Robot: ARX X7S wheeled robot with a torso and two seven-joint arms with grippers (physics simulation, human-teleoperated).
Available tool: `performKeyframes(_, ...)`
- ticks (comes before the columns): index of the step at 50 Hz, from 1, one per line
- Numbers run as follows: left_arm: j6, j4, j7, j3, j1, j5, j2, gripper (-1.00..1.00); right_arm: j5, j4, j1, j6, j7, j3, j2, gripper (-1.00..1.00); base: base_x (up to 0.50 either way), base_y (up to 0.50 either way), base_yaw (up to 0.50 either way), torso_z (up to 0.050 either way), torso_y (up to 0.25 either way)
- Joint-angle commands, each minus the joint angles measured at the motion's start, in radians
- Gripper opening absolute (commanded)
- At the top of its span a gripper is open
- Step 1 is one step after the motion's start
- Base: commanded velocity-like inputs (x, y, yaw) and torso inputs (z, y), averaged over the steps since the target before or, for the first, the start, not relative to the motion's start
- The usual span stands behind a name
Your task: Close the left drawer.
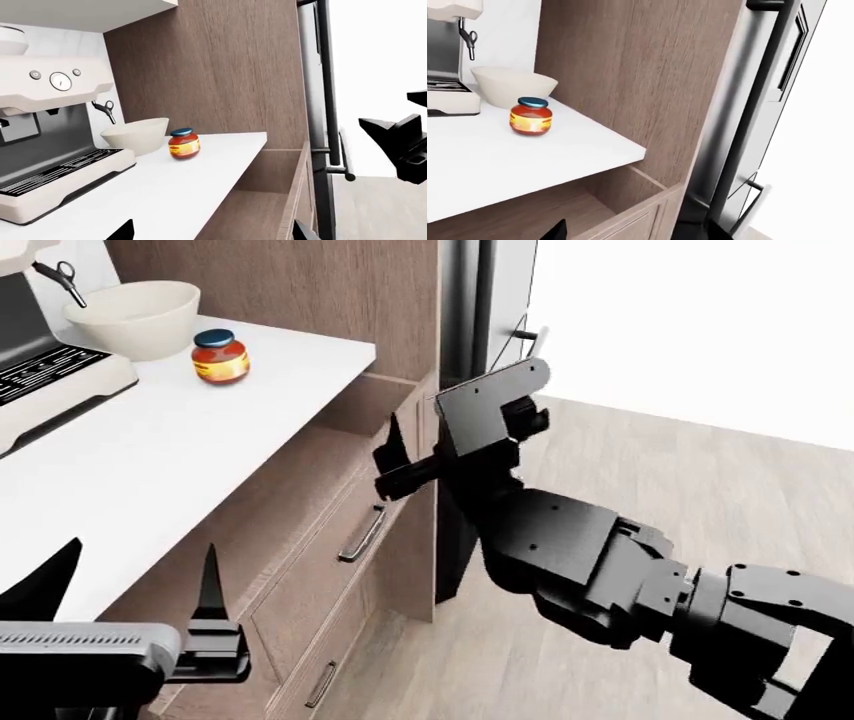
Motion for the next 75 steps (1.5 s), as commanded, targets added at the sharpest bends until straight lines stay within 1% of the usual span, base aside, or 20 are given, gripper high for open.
performKeyframes(1, -0.008, 0.0, 0.0, 0.009, -0.012, -0.002, 0.004, 1.0, 0.009, -0.277, 0.045, 0.06, 0.223, 0.02, 0.176, 1.0, 0.0, 0.0, 0.0, 0.0, 0.0)
performKeyframes(8, -0.009, -0.001, 0.004, 0.02, -0.014, 0.008, 0.011, 1.0, 0.026, -0.464, 0.095, 0.121, 0.326, 0.026, 0.308, 1.0, 0.0, 0.0, 0.0, 0.0, 0.0)
performKeyframes(15, -0.014, 0.004, 0.001, 0.023, -0.019, 0.004, 0.01, 1.0, 0.027, -0.614, 0.118, 0.134, 0.408, 0.044, 0.429, 1.0, 0.0, 0.0, 0.0, 0.0, 0.0)
performKeyframes(20, -0.014, 0.007, -0.004, 0.026, -0.019, 0.006, 0.012, 1.0, 0.045, -0.734, 0.141, 0.162, 0.472, 0.055, 0.542, 1.0, 0.0, 0.0, 0.0, 0.0, 0.0)
performKeyframes(22, -0.016, 0.014, -0.006, 0.029, -0.02, 0.008, 0.013, 1.0, 0.054, -0.801, 0.15, 0.164, 0.504, 0.065, 0.607, 1.0, 0.0, 0.0, 0.0, 0.0, 0.0)
performKeyframes(30, -0.025, 0.022, -0.011, 0.034, -0.03, 0.006, 0.013, 1.0, 0.075, -0.956, 0.175, 0.19, 0.591, 0.084, 0.746, 1.0, 0.0, 0.0, 0.0, 0.0, 0.0)
performKeyframes(33, -0.02, 0.02, -0.011, 0.035, -0.025, 0.011, 0.013, 1.0, 0.092, -1.001, 0.181, 0.184, 0.596, 0.093, 0.793, 1.0, 0.0, 0.0, 0.0, 0.0, 0.0)
performKeyframes(75, -0.013, 0.019, -0.016, 0.045, -0.03, 0.011, 0.007, 1.0, 0.092, -1.002, 0.172, 0.19, 0.595, 0.106, 0.793, 1.0, 0.0, 0.0, 0.0, 0.0, 0.0)
